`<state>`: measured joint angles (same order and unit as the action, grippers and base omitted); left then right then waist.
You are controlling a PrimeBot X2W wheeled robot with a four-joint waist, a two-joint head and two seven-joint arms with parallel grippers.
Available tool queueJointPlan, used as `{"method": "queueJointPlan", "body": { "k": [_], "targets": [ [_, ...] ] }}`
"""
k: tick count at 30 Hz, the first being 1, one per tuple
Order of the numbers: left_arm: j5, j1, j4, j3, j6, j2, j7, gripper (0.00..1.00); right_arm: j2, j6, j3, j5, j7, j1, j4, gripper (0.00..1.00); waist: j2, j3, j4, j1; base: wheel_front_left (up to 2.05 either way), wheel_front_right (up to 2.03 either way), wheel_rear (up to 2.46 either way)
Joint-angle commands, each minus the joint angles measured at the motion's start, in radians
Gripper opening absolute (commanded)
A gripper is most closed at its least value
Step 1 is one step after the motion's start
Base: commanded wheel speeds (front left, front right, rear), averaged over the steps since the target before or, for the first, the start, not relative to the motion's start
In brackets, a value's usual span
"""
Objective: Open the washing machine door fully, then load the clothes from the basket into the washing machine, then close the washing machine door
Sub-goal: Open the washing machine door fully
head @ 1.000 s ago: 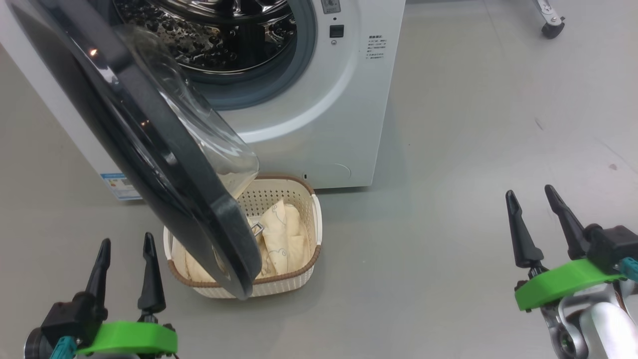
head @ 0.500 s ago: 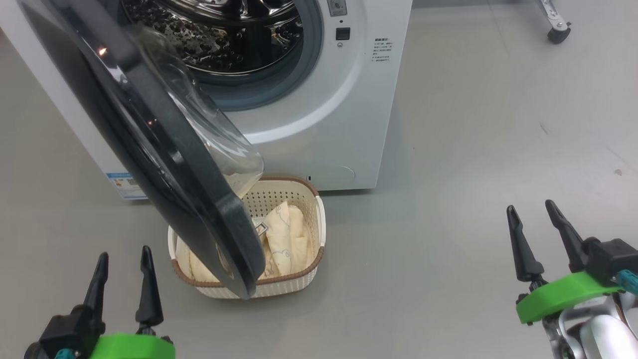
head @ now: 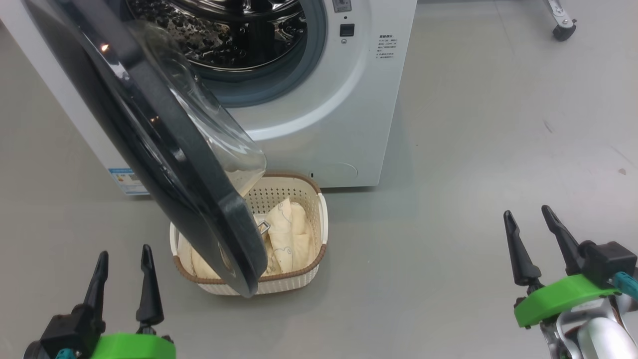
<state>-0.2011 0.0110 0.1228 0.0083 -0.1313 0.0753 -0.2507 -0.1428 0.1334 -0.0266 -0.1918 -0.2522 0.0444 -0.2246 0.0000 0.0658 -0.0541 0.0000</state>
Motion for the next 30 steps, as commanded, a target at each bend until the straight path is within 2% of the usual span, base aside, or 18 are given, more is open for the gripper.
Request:
{"method": "queueJointPlan", "body": {
  "k": [1, 9, 10, 11, 12, 15, 23, 27, 30],
  "targets": [
    [0.009, -0.028, -0.039, 0.035, 0.001, 0.009, -0.011, 1.00, -0.007, -0.003, -0.012, 0.010, -0.009, 0.022, 0.024, 1.00, 0.0000, 0.000, 0.001, 0.0000, 0.00, 0.00, 0.00],
    [0.015, -0.027, -0.036, 0.036, 0.001, 0.006, -0.011, 1.00, -0.006, -0.003, -0.018, 0.010, -0.009, 0.025, 0.019, 1.00, 0.0000, -0.003, 0.003, 0.0000, 0.00, 0.00, 0.00],
    [0.015, -0.027, -0.035, 0.035, 0.001, 0.006, -0.011, 0.68, -0.006, -0.003, -0.018, 0.009, -0.009, 0.025, 0.018, 1.00, 0.0000, -0.003, 0.003, 0.0000, 0.00, 0.00, 0.00],
    [0.015, -0.028, -0.033, 0.032, 0.001, 0.008, -0.011, 0.25, -0.005, -0.003, -0.018, 0.008, -0.010, 0.026, 0.018, 1.00, 0.0000, -0.002, 0.003, 0.0000, 0.00, 0.00, 0.00],
    [0.014, -0.030, -0.032, 0.030, 0.001, 0.009, -0.011, 0.00, -0.005, -0.003, -0.017, 0.008, -0.010, 0.026, 0.019, 1.00, 0.0000, -0.002, 0.004, 0.0000, 0.00, 0.00, 0.00],
    [0.007, -0.036, -0.043, 0.033, 0.001, 0.008, -0.011, 0.00, -0.004, -0.003, -0.012, 0.006, -0.010, 0.026, 0.019, 1.00, 0.0000, -0.001, 0.007, 0.0000, 0.00, 0.00, 0.00],
    [0.043, -0.093, -0.233, 0.072, 0.001, 0.018, -0.011, 0.00, 0.006, -0.003, 0.004, -0.003, -0.010, 0.019, 0.018, 1.00, 0.0000, -0.013, 0.032, 0.0000, 0.00, 0.00, 0.00],
    [0.064, -0.139, -0.369, 0.038, 0.001, 0.040, -0.011, 0.00, 0.010, -0.003, 0.004, -0.001, -0.010, 0.016, 0.018, 1.00, 0.0000, -0.023, 0.040, 0.0000, 0.00, 0.00, 0.00],
    [0.069, -0.186, -0.463, -0.025, 0.001, 0.062, -0.011, 0.00, 0.012, -0.003, 0.004, -0.001, -0.010, 0.015, 0.015, 1.00, 0.0000, -0.031, 0.042, 0.0000, 0.00, 0.00, 0.00]
  ]
}}
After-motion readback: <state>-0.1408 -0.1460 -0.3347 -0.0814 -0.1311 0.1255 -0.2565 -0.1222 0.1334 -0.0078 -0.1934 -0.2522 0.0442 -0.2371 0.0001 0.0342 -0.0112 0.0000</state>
